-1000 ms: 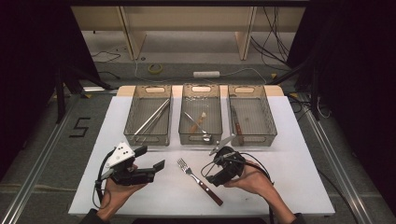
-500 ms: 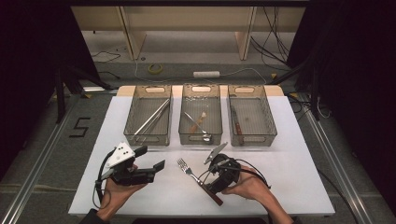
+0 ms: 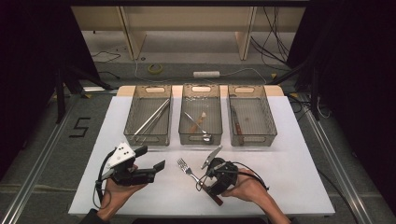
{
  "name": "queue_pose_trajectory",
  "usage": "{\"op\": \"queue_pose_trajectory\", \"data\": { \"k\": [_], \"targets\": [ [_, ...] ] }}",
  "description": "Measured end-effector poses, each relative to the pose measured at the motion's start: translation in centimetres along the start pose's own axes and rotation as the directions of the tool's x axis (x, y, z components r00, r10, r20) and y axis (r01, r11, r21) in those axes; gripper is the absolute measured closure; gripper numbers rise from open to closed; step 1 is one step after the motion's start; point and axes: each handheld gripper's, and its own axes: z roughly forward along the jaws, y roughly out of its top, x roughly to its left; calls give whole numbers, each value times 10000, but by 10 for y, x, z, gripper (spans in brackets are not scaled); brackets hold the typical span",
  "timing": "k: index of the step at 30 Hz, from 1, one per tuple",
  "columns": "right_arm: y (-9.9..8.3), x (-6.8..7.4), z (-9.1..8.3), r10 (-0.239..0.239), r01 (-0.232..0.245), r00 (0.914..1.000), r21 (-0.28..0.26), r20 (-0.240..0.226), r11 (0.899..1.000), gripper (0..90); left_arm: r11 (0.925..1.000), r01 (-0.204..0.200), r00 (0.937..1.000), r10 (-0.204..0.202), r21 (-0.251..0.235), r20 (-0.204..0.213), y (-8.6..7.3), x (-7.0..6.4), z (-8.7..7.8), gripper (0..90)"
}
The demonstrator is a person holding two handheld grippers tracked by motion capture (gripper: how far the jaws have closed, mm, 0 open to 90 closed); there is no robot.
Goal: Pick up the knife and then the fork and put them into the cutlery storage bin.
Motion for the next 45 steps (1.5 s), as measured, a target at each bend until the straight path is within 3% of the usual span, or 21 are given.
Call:
{"op": "queue_pose_trajectory", "data": {
  "k": [23,45],
  "targets": [
    [4,11,18,-679,678,9977,326,10,9972,596,10000,-19,10000,19,11,-30,0,0,0,158],
    [5,14,23,-957,949,9953,504,142,9942,681,10000,-15,10000,15,27,-26,0,-1,1,158]
  ]
}}
